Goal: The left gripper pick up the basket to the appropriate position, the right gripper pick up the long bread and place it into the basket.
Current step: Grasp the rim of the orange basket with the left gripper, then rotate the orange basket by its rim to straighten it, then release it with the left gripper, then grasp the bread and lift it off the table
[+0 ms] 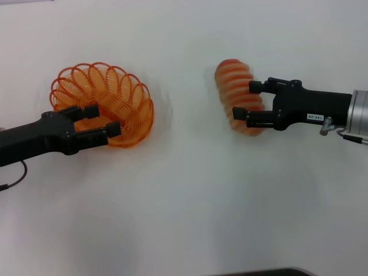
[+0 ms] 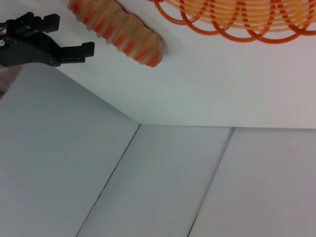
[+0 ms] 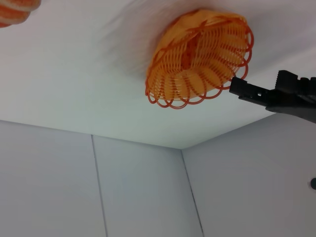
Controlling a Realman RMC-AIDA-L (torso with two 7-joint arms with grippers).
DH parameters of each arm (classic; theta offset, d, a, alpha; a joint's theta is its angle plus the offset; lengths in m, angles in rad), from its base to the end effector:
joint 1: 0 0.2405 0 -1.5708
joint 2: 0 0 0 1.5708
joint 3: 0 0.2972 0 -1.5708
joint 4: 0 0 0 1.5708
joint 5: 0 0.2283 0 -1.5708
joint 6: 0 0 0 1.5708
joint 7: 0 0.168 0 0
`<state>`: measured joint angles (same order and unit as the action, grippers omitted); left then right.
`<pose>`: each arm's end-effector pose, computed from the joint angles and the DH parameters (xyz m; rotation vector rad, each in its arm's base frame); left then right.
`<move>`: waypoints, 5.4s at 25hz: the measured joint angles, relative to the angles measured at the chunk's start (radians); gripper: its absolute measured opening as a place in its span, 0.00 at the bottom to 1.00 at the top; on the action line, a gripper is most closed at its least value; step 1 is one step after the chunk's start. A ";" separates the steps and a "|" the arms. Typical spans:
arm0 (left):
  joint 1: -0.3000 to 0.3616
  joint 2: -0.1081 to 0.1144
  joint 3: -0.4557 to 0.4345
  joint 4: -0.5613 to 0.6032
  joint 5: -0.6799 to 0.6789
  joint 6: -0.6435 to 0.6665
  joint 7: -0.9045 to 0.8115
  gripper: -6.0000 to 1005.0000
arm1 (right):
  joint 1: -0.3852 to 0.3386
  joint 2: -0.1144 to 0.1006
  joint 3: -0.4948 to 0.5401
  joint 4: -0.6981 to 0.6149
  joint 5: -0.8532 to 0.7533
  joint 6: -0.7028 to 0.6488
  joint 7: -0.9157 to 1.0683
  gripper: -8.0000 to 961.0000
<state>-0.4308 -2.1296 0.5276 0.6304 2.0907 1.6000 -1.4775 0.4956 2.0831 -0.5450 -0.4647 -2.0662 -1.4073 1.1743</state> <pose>-0.3312 0.3264 -0.0539 -2.5951 -0.9992 -0.7979 0.3437 0.3536 -0.0675 -2.5870 0.6966 0.6278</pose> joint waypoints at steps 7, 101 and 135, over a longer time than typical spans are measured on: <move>0.000 0.001 0.000 0.000 0.000 0.000 -0.007 0.88 | 0.000 0.000 0.001 0.000 0.000 0.001 -0.001 0.91; -0.375 0.063 0.070 0.182 0.598 -0.135 -1.197 0.08 | -0.025 -0.016 0.025 0.052 0.052 -0.048 -0.133 0.85; -0.051 -0.015 -0.015 0.156 0.135 -0.013 0.060 0.69 | 0.097 -0.154 -0.109 -0.224 0.002 -0.192 0.869 0.83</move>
<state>-0.4817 -2.1447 0.5128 0.7866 2.2254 1.5874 -1.4177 0.5929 1.9287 -0.6540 -0.6891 -2.0647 -1.5994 2.0432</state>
